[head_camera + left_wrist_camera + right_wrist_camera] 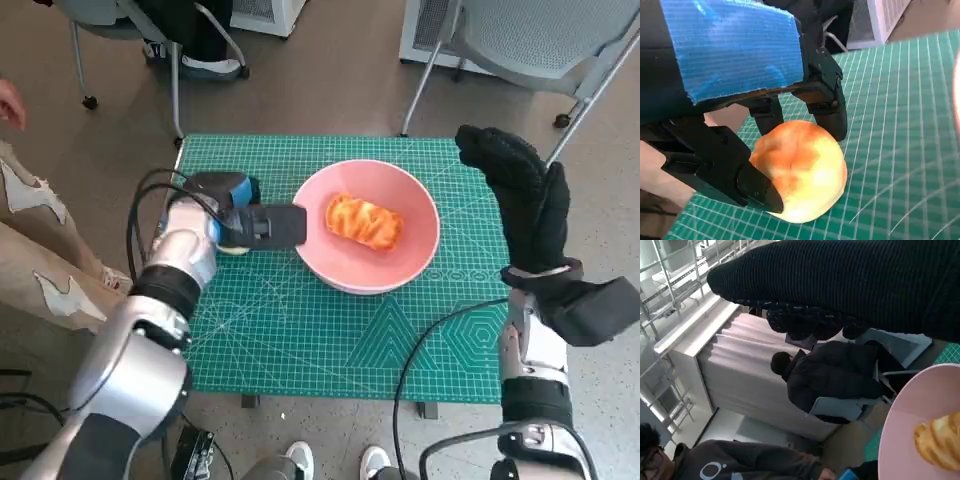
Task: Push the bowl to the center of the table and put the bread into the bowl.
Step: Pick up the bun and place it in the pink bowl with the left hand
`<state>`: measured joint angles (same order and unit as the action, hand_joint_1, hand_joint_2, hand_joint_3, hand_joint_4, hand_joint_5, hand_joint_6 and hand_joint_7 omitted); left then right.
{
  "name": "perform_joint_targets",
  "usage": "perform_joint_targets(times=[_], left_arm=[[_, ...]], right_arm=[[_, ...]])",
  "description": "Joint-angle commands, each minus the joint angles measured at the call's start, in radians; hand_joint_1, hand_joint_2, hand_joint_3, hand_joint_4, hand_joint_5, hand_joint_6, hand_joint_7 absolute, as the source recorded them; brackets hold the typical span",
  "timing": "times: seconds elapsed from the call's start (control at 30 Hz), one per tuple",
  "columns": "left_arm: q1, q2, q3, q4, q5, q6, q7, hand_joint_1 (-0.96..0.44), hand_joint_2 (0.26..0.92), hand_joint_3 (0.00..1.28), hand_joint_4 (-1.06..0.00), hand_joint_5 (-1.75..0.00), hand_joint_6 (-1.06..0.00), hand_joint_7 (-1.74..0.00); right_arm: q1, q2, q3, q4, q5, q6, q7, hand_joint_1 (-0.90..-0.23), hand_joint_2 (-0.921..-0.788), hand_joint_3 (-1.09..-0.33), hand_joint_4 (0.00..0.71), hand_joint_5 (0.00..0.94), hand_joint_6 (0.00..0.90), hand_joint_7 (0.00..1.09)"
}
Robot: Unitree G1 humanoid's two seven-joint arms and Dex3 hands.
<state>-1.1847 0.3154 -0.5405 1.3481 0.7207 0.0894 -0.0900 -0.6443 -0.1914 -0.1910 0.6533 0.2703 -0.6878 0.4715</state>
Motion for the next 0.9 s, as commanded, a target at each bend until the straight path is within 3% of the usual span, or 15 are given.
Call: perform_joint_targets(times=[0.03, 0.3, 0.57, 0.9], left_arm=[[-0.084, 0.053, 0.064, -0.087, -0.049, -0.081, 0.102, 0.0, 0.898, 0.06, -0.8, -1.06, -0.63, -1.15], [-0.047, 0.105, 0.114, -0.286, -0.066, -0.172, 0.206, 0.0, 0.901, 0.04, -0.81, -1.06, -0.65, -1.12], [0.007, 0.135, 0.115, -0.431, -0.055, -0.177, 0.147, 0.0, 0.907, 0.03, -0.79, -1.08, -0.66, -1.1], [0.042, 0.136, 0.119, -0.494, -0.047, -0.168, 0.118, 0.0, 0.919, 0.02, -0.76, -1.08, -0.65, -1.14]], right_arm=[[0.015, 0.005, 0.008, 0.015, -0.013, 0.017, -0.007, -0.665, -0.921, -0.858, 0.164, 0.001, 0.006, 0.47], [0.001, 0.021, 0.021, 0.032, -0.023, 0.011, -0.018, -0.659, -0.921, -0.861, 0.164, 0.0, 0.002, 0.48], [-0.004, 0.03, 0.029, 0.036, -0.011, 0.011, -0.01, -0.664, -0.921, -0.863, 0.162, 0.0, -0.001, 0.48], [-0.006, 0.032, 0.026, 0.038, 0.005, 0.015, 0.004, -0.671, -0.921, -0.862, 0.161, 0.0, -0.001, 0.48]])
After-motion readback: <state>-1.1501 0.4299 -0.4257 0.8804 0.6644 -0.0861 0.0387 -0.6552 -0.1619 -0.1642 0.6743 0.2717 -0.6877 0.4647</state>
